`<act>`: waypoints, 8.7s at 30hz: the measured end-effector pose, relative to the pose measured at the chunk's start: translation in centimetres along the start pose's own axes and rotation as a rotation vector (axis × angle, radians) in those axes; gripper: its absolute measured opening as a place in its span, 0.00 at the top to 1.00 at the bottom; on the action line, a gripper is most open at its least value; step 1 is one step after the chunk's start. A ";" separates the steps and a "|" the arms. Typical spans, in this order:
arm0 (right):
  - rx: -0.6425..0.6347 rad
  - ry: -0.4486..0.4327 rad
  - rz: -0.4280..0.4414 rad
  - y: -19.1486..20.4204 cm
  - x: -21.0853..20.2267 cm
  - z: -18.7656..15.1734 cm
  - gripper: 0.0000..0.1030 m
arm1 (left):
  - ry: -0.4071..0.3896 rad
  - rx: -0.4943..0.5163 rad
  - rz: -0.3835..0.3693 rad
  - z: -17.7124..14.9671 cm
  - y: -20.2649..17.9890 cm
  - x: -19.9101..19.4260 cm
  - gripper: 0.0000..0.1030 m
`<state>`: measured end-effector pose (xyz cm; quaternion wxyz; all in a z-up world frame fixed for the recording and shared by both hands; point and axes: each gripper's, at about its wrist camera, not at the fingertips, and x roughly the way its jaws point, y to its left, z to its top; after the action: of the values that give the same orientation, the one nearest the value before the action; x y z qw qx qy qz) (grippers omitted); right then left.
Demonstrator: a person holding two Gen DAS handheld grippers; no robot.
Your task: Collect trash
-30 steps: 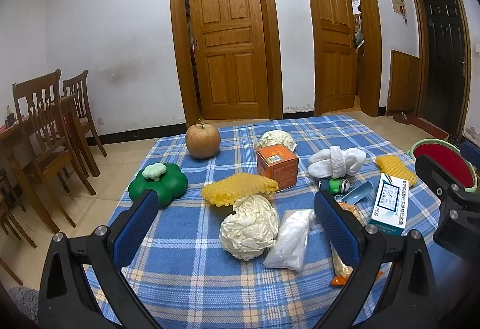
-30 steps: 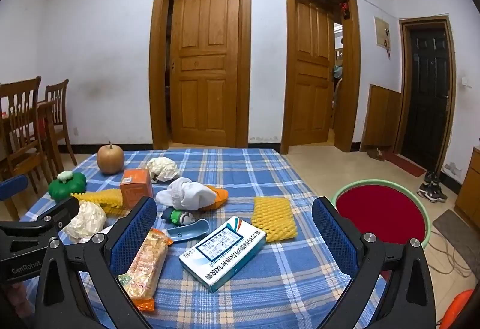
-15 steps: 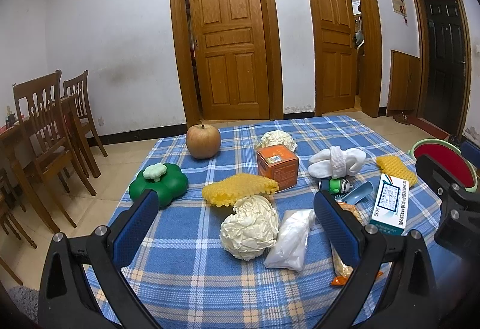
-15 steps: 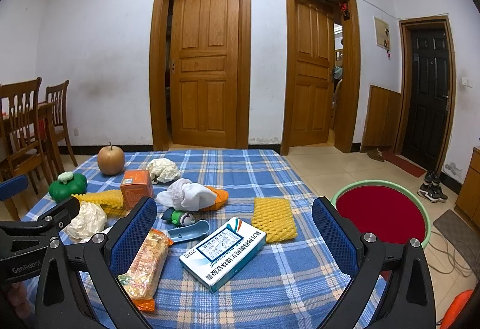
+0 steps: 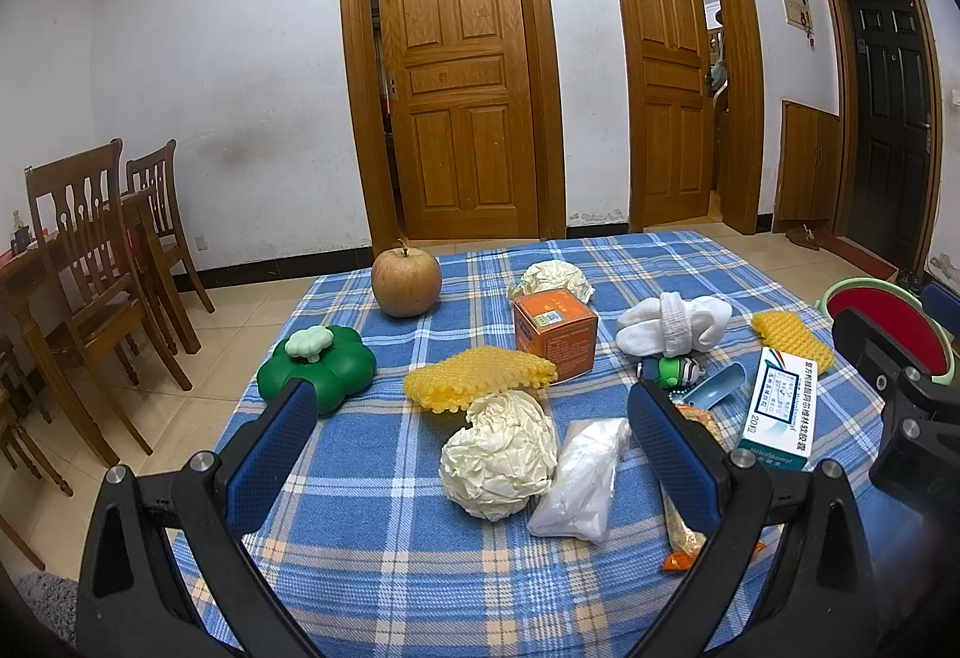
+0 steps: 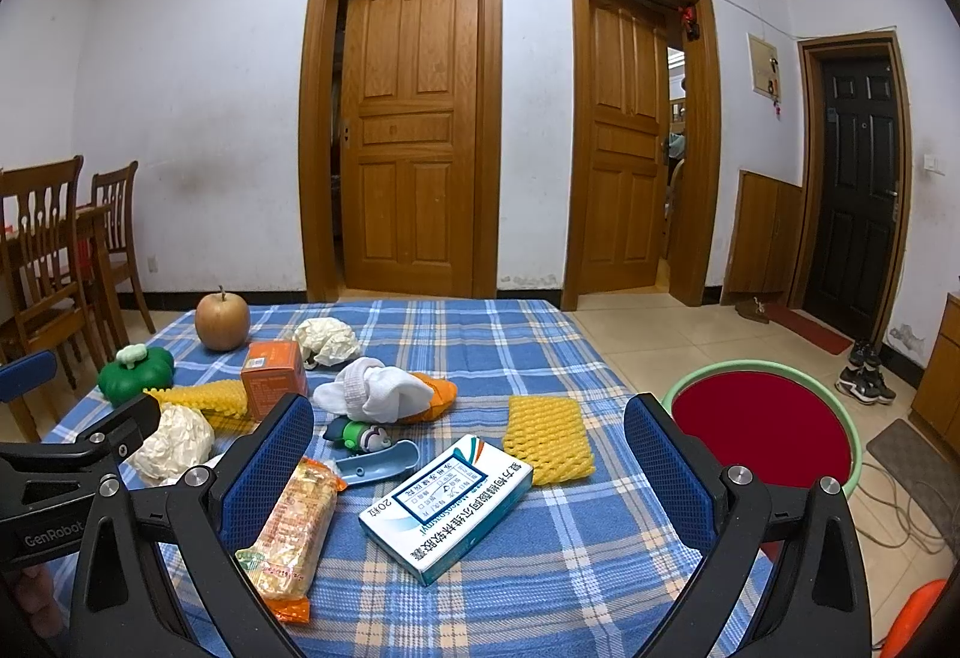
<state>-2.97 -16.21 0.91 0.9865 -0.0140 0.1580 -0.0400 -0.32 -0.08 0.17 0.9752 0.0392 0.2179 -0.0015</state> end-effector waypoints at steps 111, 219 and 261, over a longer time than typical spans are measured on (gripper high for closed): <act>-0.044 0.474 0.194 2.7 8.2 -2.4 0.63 | 0.461 -0.146 -0.404 -2.4 0.8 8.2 0.69; 0.313 0.042 -0.584 -22.2 5.2 0.2 0.46 | 0.022 0.140 -0.600 6.2 -30.6 8.0 0.31; 0.130 0.093 -0.177 -4.3 7.3 1.6 0.40 | 0.077 -0.037 -0.198 0.9 -1.4 3.5 0.22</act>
<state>4.12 -21.07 0.30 0.9696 0.0382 0.1986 -0.1377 3.19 -1.45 -0.59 0.9617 -0.0007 0.2581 -0.0925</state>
